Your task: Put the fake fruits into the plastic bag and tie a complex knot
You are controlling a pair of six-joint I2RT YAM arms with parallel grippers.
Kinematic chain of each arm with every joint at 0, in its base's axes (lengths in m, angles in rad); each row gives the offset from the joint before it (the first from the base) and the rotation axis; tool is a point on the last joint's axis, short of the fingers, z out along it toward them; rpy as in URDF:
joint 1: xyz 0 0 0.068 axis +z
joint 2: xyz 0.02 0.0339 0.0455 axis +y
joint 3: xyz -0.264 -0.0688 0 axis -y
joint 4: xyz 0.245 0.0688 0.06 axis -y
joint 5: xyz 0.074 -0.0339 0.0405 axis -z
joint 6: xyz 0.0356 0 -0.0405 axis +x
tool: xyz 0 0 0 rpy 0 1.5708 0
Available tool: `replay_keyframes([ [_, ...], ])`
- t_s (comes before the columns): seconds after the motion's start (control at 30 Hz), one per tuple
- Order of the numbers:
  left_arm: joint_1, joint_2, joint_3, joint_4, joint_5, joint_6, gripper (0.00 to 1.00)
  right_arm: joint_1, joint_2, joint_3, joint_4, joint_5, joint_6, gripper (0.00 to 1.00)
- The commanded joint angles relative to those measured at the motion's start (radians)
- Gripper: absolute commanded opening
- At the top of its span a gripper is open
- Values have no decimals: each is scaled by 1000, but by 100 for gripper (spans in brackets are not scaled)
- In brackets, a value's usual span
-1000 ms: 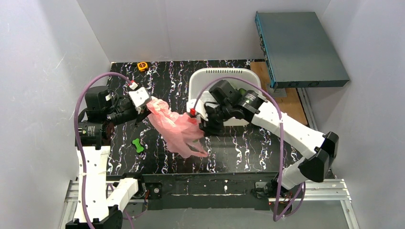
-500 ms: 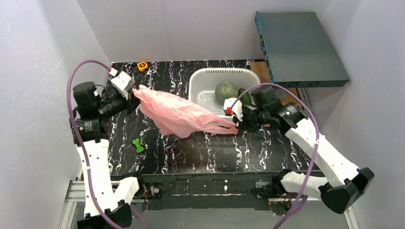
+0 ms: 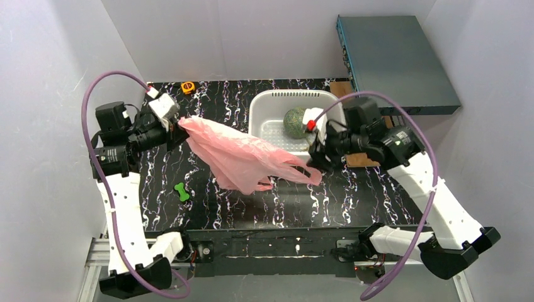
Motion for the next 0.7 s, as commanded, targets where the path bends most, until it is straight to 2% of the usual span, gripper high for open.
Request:
replay_keyframes([
  [0.0, -67, -46, 32, -157, -10, 169, 0, 7, 27, 251, 164, -95, 249, 67],
  [0.13, -163, -65, 20, -174, -103, 199, 0, 119, 108, 382, 228, -82, 327, 72],
  [0.33, -232, -41, 44, -159, -144, 124, 0, 336, 297, 513, 364, -38, 395, 74],
  [0.53, -316, -8, 86, -199, -212, 79, 0, 453, 474, 655, 411, -7, 455, 76],
  [0.67, -334, 2, 118, -227, -243, 49, 0, 487, 535, 654, 423, 112, 462, 77],
])
